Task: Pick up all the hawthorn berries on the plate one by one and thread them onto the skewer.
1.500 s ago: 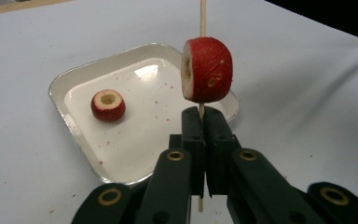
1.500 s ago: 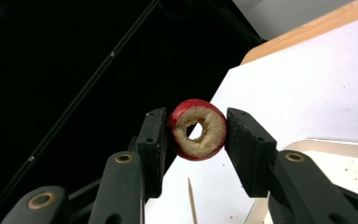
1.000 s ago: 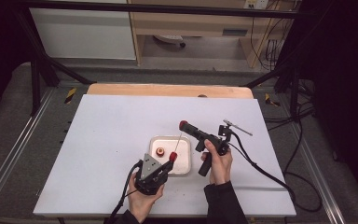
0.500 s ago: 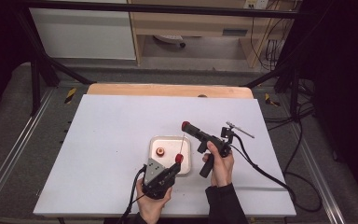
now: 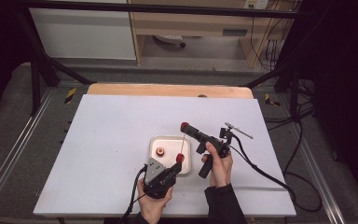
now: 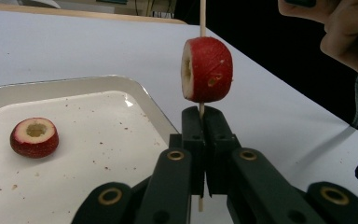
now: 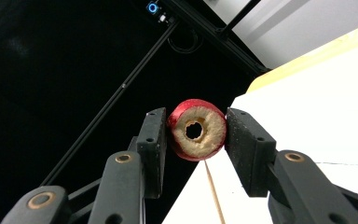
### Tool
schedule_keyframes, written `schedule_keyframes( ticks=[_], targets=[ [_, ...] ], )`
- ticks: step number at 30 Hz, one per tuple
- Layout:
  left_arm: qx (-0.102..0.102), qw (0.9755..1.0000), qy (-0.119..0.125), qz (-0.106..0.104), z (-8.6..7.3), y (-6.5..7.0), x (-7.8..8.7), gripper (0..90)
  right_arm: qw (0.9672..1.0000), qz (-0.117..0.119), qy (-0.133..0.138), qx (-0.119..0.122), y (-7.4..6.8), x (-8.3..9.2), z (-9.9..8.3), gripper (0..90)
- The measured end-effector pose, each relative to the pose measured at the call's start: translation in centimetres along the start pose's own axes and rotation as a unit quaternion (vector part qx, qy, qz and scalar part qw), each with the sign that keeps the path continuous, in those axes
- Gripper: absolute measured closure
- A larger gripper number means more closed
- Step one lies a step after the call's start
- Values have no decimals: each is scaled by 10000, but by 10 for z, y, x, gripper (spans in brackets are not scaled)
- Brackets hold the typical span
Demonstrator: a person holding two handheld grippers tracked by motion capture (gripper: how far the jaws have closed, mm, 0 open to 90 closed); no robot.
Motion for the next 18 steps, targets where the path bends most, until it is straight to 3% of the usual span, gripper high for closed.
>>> schedule_keyframes(
  ticks=[18],
  targets=[
    [168, 9999, 12, -38, 2, -1, -1, 881, 10000, 17, -41, -12, 1, -1, -3, 597]
  ],
)
Point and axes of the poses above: each handheld gripper's, and its own axes: x roughly backward along the jaws, z roughly out of its top, y roughly to its right, the point moved 3 cm from there along -x, roughly forward along the jaws, and after that the axes turned 9 degrees about y, right-handed, at the moved point
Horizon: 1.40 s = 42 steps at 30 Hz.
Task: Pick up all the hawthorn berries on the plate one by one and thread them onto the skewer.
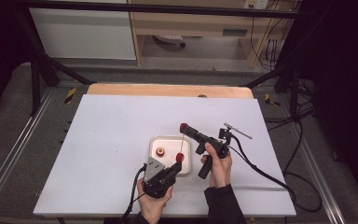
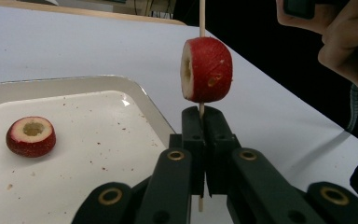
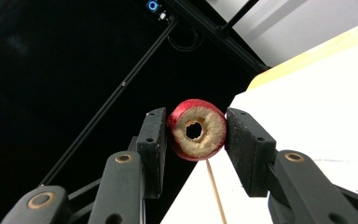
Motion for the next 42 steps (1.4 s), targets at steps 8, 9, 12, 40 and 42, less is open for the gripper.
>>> schedule_keyframes(
  ticks=[8, 9, 12, 40, 42],
  targets=[
    [244, 9997, 11, -23, 3, 1, -3, 883, 10000, -12, -25, 68, 0, 1, -5, 598],
    [238, 9997, -12, -28, 3, 1, -3, 884, 9999, -2, -27, 170, 0, 1, -7, 598],
    [178, 9998, -72, 18, 2, 0, -3, 884, 9997, 0, -31, 227, -1, 2, -7, 600],
    [-1070, 9937, -195, 262, 19, -13, 7, 890, 9923, 53, -1234, -98, 10, 4, -24, 604],
    [-1043, 9939, -254, 236, 20, -14, 6, 890, 9923, 38, -1237, -56, 10, 3, -26, 604]
  ],
)
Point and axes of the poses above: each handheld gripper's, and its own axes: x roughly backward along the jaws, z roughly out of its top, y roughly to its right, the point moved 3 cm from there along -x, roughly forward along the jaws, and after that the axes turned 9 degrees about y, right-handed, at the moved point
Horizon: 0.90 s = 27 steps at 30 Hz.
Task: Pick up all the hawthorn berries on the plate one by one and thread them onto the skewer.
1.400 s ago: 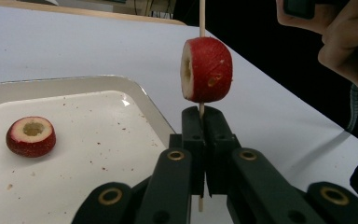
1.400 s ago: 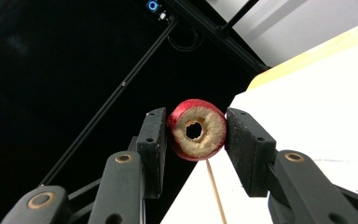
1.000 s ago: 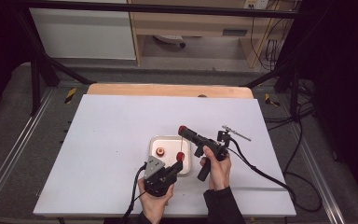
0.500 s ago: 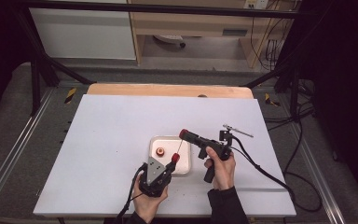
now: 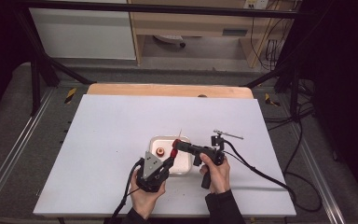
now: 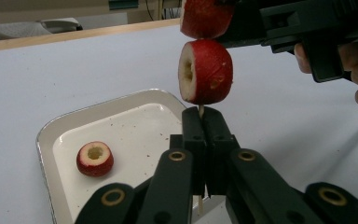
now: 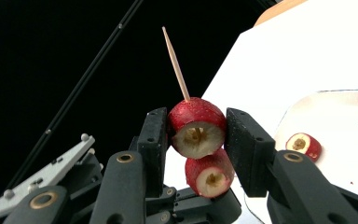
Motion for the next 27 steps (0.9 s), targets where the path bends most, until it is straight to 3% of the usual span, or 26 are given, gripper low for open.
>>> schedule_keyframes(
  ticks=[3, 4, 5, 6, 7, 8, 9, 10, 11, 12, 13, 14, 15, 16, 17, 18, 23, 24, 25, 26, 27],
  targets=[
    [60, 10000, -53, -46, -1, -1, -2, 889, 9999, -62, 31, 96, 0, 0, -1, 601],
    [89, 9999, -37, -77, 0, -2, -3, 889, 9997, -115, 0, 227, 0, 0, -1, 598],
    [113, 9999, -44, -48, 3, -6, -1, 888, 9986, -165, 81, 494, 0, 1, 0, 530],
    [113, 9999, -44, -48, 3, -6, -1, 888, 9986, -165, 81, 494, 0, 1, 0, 530],
    [154, 9998, -52, -65, 5, -9, -1, 888, 9972, -266, 164, 676, -1, 4, 4, 447],
    [143, 9999, -85, -31, 7, -11, 0, 888, 9972, -266, 164, 676, -1, 4, 4, 447],
    [101, 9998, -142, -9, 11, -17, 2, 888, 9940, -379, 289, 988, -2, 7, 9, 381],
    [101, 9998, -142, -9, 11, -17, 2, 888, 9940, -379, 289, 988, -2, 7, 9, 381],
    [108, 9998, -151, -11, 13, -20, 2, 888, 9909, -472, 328, 1218, -3, 11, 13, 306],
    [131, 9998, -176, -13, 15, -24, 3, 888, 9909, -472, 328, 1218, -3, 11, 13, 306],
    [129, 9997, -217, -50, 19, -29, 4, 887, 9873, -561, 295, 1458, -3, 14, 16, 263],
    [129, 9997, -217, -50, 19, -29, 4, 887, 9873, -561, 295, 1458, -3, 14, 16, 263],
    [-52, 9995, -295, 25, 22, -34, 5, 887, 9831, -661, 218, 1693, -1, 15, 17, 204],
    [-52, 9995, -295, 25, 22, -34, 5, 886, 9831, -661, 218, 1693, -1, 15, 17, 204],
    [-154, 9992, -367, -28, 24, -38, 7, 886, 9783, -776, 80, 1920, 1, 17, 18, 149],
    [-154, 9992, -367, -28, 24, -38, 7, 886, 9783, -776, 80, 1920, 1, 17, 18, 149],
    [-286, 9979, -569, -122, 21, -53, 21, 885, 9648, -1001, -355, 2406, 6, 20, 19, 61],
    [-322, 9975, -615, -111, 18, -56, 24, 885, 9612, -1036, -466, 2513, 7, 20, 19, 53],
    [-338, 9972, -661, -88, 16, -60, 28, 884, 9533, -1090, -682, 2733, 7, 19, 18, 49],
    [-313, 9971, -682, -81, 13, -63, 31, 884, 9533, -1090, -682, 2733, 7, 19, 18, 42],
    [-279, 9971, -705, -92, 11, -66, 35, 884, 9500, -1117, -769, 2811, 7, 19, 18, 37]
  ],
)
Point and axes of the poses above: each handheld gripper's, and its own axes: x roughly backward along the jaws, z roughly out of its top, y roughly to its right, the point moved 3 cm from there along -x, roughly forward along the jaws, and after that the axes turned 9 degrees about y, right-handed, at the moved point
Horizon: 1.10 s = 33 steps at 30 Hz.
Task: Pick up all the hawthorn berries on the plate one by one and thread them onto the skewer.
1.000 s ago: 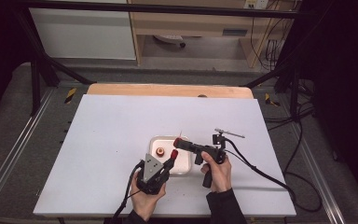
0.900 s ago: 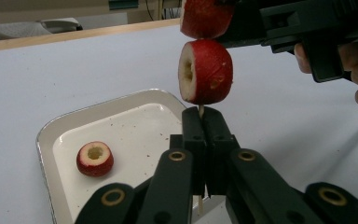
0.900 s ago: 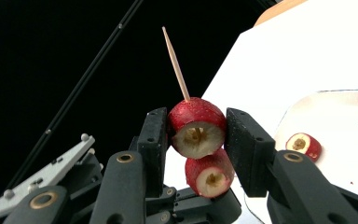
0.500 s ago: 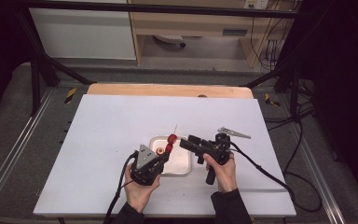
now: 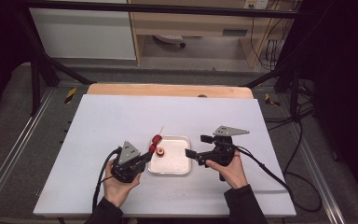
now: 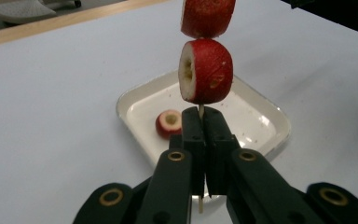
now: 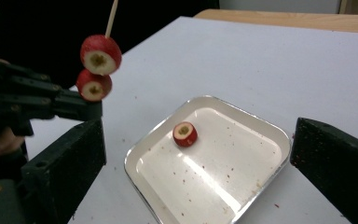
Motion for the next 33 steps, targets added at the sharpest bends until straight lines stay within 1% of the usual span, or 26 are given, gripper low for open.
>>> schedule_keyframes(
  ticks=[1, 2, 3, 5, 6, 7, 9, 10, 15, 16, 17, 19, 21, 22, 23, 24, 25, 26, 27, 29, 30, 31, 32, 33],
  targets=[
    [1, 10000, -34, 9, -3, -3, 3, 884, 9999, 10, -97, 109, 0, -1, 0, 34],
    [-8, 10000, -54, 38, -6, -6, 7, 883, 9993, 19, -277, 262, -2, -4, 0, 27],
    [-4, 9999, -93, 47, -10, -9, 10, 883, 9993, 19, -277, 262, -2, -4, 0, 27],
    [13, 9999, -134, 83, -15, -15, 15, 883, 9981, 25, -477, 398, -4, -9, 0, 22],
    [17, 9998, -165, 98, -18, -18, 18, 883, 9962, -20, -697, 526, -6, -16, 0, 17],
    [25, 9998, -185, 103, -20, -21, 20, 883, 9962, -20, -697, 526, -6, -16, 0, 17],
    [35, 9997, -211, 118, -24, -26, 24, 882, 9924, -48, -973, 747, -9, -24, 0, 22],
    [46, 9997, -218, 128, -26, -28, 26, 882, 9905, -55, -1099, 820, -10, -28, 0, 29],
    [83, 9994, -294, 133, -33, -36, 31, 881, 9791, -1, -1653, 1188, -17, -53, 3, 65],
    [95, 9994, -291, 137, -34, -37, 32, 881, 9738, 6, -1850, 1322, -18, -62, 4, 73],
    [83, 9994, -299, 151, -35, -39, 33, 881, 9738, 6, -1850, 1322, -18, -62, 4, 73],
    [146, 9994, -287, 162, -36, -41, 34, 880, 9678, 3, -2066, 1442, -19, -70, 5, 82],
    [143, 9993, -315, 171, -38, -43, 36, 880, 9639, -4, -2203, 1496, -19, -79, 5, 89],
    [145, 9992, -322, 175, -38, -43, 36, 881, 9625, -22, -2263, 1495, -20, -83, 5, 94],
    [145, 9992, -324, 179, -38, -44, 36, 880, 9618, -26, -2306, 1474, -21, -87, 5, 104],
    [149, 9992, -325, 181, -39, -44, 35, 880, 9585, -42, -2436, 1484, -21, -96, 3, 112],
    [149, 9992, -330, 175, -39, -44, 36, 880, 9585, -42, -2436, 1484, -21, -96, 3, 112],
    [151, 9992, -337, 170, -39, -45, 36, 880, 9563, -88, -2514, 1488, -22, -99, 2, 118],
    [162, 9992, -330, 168, -39, -45, 36, 880, 9566, -88, -2534, 1434, -23, -103, 1, 123],
    [162, 9992, -335, 157, -39, -45, 36, 880, 9553, -68, -2603, 1400, -23, -110, 0, 142],
    [158, 9992, -337, 156, -39, -45, 36, 880, 9523, -13, -2680, 1461, -23, -116, -1, 170],
    [154, 9992, -336, 158, -39, -45, 35, 880, 9523, -13, -2680, 1461, -23, -116, -1, 170],
    [148, 9992, -347, 150, -39, -45, 35, 880, 9515, 28, -2696, 1478, -23, -119, -1, 182],
    [148, 9992, -350, 152, -39, -45, 35, 880, 9493, 73, -2744, 1535, -22, -122, -2, 193]
  ],
)
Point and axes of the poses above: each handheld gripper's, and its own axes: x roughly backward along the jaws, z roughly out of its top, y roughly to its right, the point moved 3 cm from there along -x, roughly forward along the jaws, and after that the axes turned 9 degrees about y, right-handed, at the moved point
